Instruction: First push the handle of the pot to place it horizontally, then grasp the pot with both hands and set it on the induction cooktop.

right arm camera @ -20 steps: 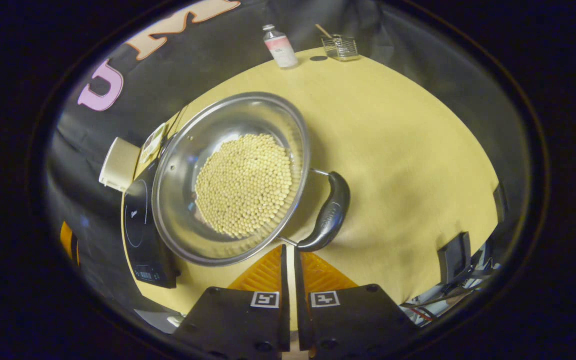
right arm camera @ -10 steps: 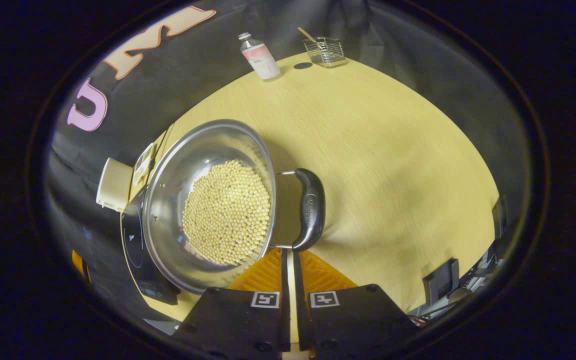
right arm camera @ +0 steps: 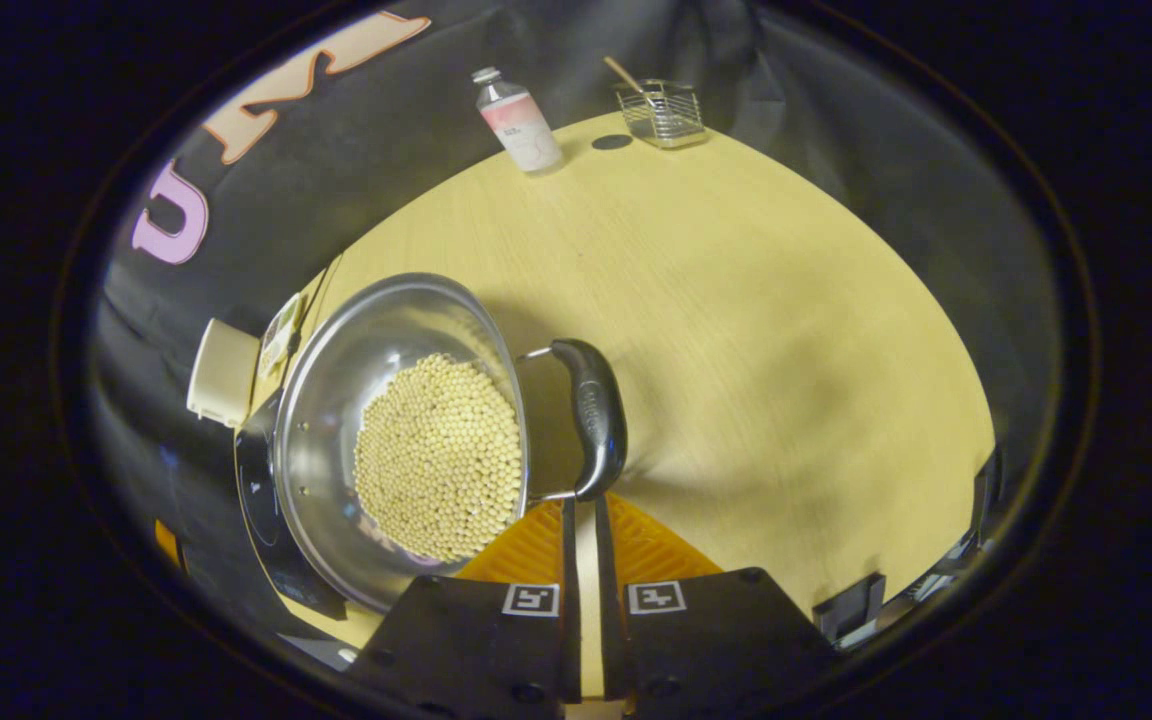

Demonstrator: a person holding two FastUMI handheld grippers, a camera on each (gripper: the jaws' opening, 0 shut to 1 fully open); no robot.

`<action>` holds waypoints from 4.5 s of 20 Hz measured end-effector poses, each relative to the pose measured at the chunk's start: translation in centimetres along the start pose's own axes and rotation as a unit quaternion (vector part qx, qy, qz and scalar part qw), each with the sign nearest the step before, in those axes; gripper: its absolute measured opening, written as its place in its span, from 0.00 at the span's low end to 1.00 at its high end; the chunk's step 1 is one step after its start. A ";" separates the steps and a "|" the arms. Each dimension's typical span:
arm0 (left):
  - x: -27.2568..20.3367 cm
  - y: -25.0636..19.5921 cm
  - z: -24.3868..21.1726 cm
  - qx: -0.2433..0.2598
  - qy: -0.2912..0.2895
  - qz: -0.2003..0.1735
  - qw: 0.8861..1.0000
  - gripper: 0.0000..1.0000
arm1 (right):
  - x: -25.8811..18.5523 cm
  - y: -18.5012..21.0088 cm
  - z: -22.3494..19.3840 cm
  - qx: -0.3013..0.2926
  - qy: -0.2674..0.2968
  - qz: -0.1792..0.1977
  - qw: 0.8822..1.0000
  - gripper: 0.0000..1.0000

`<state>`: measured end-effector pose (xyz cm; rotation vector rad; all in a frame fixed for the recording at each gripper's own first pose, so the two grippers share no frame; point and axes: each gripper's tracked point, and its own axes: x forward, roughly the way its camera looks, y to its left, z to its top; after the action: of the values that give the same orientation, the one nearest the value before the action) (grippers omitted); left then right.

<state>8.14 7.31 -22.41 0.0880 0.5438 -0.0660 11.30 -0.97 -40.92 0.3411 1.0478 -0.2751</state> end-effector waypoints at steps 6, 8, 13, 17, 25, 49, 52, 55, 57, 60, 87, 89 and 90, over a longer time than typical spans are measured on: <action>0.2 -0.7 -1.0 -0.005 0.014 0.019 1.000 0.96 | 0.6 -0.1 2.0 -0.017 0.005 0.002 1.000 0.11; 0.6 -1.0 -1.6 -0.011 0.023 0.022 0.999 1.00 | 0.8 -0.1 2.6 -0.019 0.007 0.006 1.000 0.11; 1.9 -1.9 -1.7 -0.022 0.032 0.025 0.999 0.96 | 1.1 -1.5 3.4 0.001 0.020 0.004 1.000 0.11; 3.0 -2.2 -1.3 -0.019 0.033 0.028 0.999 0.96 | 0.7 -3.3 3.8 0.007 0.026 0.004 1.000 0.27; 5.9 -3.7 -2.5 -0.044 0.059 0.015 0.997 0.96 | -0.5 -7.0 6.6 0.042 0.017 0.005 0.999 1.00; 15.3 -7.8 -12.3 -0.109 0.218 -0.028 0.969 0.89 | 4.1 2.4 7.4 0.032 0.063 0.145 0.987 0.97; 15.7 -8.0 -12.7 -0.120 0.221 -0.027 0.968 0.80 | 4.6 2.7 7.2 0.029 0.066 0.146 0.987 0.96; 16.1 -8.3 -13.3 -0.121 0.233 -0.027 0.965 0.77 | 5.3 2.7 7.5 0.030 0.068 0.145 0.987 0.97; 16.5 -8.5 -13.8 -0.124 0.241 -0.026 0.962 0.68 | 5.5 3.3 7.8 0.039 0.061 0.156 0.985 0.82; 16.7 -8.5 -13.8 -0.123 0.239 -0.023 0.963 0.65 | 5.3 3.2 7.3 0.025 0.060 0.154 0.986 0.55; 7.4 -6.6 -8.5 -0.144 0.140 -0.070 0.977 0.51 | -5.4 5.4 5.9 -0.049 -0.040 0.164 0.985 0.47; 6.9 -4.9 -7.9 -0.140 0.129 -0.067 0.979 0.54 | -5.9 6.8 5.2 -0.052 -0.044 0.171 0.983 0.47; 6.8 -4.0 -7.5 -0.139 0.124 -0.066 0.980 0.51 | -6.4 7.8 4.6 -0.053 -0.046 0.172 0.983 0.47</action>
<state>9.76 3.79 -32.57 -0.2162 0.8022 -0.1083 14.92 4.66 -32.09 0.4029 0.8917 0.0756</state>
